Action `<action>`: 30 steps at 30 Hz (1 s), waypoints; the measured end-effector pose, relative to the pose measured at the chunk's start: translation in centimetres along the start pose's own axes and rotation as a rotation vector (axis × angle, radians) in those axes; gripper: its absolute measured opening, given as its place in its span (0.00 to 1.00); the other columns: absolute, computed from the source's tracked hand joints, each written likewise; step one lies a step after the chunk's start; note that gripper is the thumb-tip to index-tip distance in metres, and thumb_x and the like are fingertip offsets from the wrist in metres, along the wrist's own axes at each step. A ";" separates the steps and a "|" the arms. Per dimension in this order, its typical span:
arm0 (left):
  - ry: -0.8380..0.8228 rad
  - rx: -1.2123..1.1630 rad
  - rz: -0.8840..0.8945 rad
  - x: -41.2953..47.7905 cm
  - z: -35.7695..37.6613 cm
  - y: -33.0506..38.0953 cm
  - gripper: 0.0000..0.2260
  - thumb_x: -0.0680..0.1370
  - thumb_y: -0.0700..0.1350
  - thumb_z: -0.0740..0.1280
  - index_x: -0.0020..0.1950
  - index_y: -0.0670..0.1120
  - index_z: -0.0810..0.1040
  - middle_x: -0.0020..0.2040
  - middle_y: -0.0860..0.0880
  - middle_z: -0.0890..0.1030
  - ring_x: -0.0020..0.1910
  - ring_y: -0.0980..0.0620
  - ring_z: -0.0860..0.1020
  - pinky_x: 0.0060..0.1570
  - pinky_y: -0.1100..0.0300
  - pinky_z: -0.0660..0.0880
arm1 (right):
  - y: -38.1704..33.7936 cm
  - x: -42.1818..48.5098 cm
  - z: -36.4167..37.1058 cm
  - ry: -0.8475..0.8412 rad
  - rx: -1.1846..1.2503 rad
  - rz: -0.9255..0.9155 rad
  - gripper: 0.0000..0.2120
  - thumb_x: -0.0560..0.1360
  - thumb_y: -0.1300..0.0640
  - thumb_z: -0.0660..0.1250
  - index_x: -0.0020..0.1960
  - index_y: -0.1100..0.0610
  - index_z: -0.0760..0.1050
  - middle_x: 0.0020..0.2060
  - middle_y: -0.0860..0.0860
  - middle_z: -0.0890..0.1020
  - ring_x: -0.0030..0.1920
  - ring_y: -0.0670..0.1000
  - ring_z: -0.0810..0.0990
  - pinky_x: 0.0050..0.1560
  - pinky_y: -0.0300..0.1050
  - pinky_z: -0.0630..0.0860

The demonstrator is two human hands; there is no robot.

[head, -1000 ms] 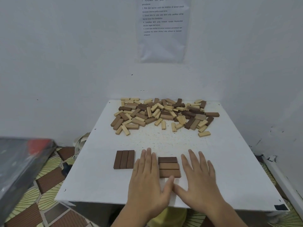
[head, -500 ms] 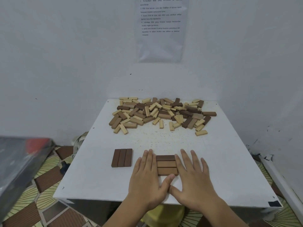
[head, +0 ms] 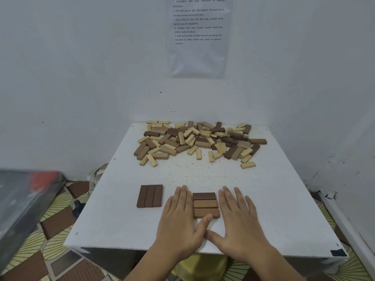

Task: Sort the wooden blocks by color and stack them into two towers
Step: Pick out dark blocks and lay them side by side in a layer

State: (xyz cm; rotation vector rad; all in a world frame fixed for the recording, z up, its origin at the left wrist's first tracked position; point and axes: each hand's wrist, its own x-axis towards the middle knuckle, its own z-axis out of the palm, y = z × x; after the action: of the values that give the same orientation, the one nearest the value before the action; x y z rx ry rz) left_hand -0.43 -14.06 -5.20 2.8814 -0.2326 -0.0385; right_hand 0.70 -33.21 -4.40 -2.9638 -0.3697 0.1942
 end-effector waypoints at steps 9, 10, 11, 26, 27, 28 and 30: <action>-0.032 0.066 0.239 2.0 -4.4 -1.8 0.39 0.81 0.64 0.57 0.85 0.47 0.49 0.85 0.50 0.49 0.84 0.51 0.43 0.78 0.59 0.36 | 1.8 2.2 -3.0 -0.053 0.186 -0.140 0.46 0.76 0.38 0.67 0.83 0.45 0.43 0.82 0.41 0.47 0.81 0.47 0.40 0.78 0.47 0.40; -0.049 0.076 0.266 2.5 -4.5 -1.8 0.40 0.80 0.64 0.61 0.85 0.46 0.50 0.85 0.49 0.51 0.84 0.50 0.45 0.78 0.57 0.38 | 1.9 2.8 -3.5 -0.074 0.173 -0.154 0.45 0.76 0.39 0.68 0.83 0.45 0.45 0.81 0.42 0.50 0.81 0.47 0.43 0.78 0.48 0.42; -0.062 0.081 0.284 2.9 -4.5 -1.8 0.41 0.79 0.65 0.63 0.85 0.46 0.52 0.85 0.49 0.53 0.84 0.49 0.46 0.79 0.56 0.40 | 1.9 3.3 -3.8 -0.091 0.153 -0.165 0.44 0.76 0.39 0.69 0.83 0.45 0.48 0.81 0.42 0.53 0.81 0.48 0.46 0.79 0.50 0.45; -0.020 -0.157 0.279 4.5 -3.0 -2.8 0.32 0.73 0.64 0.72 0.71 0.47 0.76 0.66 0.52 0.72 0.66 0.52 0.68 0.68 0.57 0.67 | 1.7 4.7 -4.0 -0.071 0.134 -0.220 0.33 0.74 0.41 0.72 0.76 0.47 0.67 0.61 0.40 0.68 0.64 0.47 0.63 0.69 0.51 0.66; -0.025 -0.156 0.269 4.5 -3.1 -2.8 0.32 0.74 0.64 0.72 0.72 0.48 0.76 0.65 0.53 0.72 0.65 0.53 0.67 0.66 0.59 0.66 | 1.7 4.7 -4.0 -0.069 0.141 -0.217 0.33 0.74 0.41 0.72 0.76 0.47 0.67 0.61 0.40 0.68 0.64 0.47 0.64 0.69 0.51 0.66; -0.033 -0.155 0.262 4.6 -3.1 -2.7 0.32 0.73 0.64 0.72 0.72 0.48 0.76 0.64 0.53 0.72 0.65 0.53 0.66 0.64 0.60 0.65 | 1.7 4.6 -4.0 -0.068 0.146 -0.215 0.33 0.74 0.41 0.72 0.76 0.47 0.67 0.61 0.41 0.68 0.64 0.47 0.64 0.69 0.51 0.66; -0.042 -0.153 0.250 4.8 -3.3 -2.4 0.31 0.73 0.63 0.73 0.71 0.49 0.77 0.61 0.53 0.72 0.63 0.53 0.65 0.61 0.60 0.65 | 1.7 4.7 -4.1 -0.067 0.153 -0.213 0.34 0.74 0.42 0.72 0.77 0.47 0.66 0.62 0.41 0.68 0.64 0.47 0.64 0.69 0.51 0.66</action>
State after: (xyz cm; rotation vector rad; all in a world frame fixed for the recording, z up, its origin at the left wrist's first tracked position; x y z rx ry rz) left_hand 4.86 -11.69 -2.64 2.6808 -0.5692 -0.0677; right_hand 6.16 -34.16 -1.19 -2.7490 -0.6438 0.2830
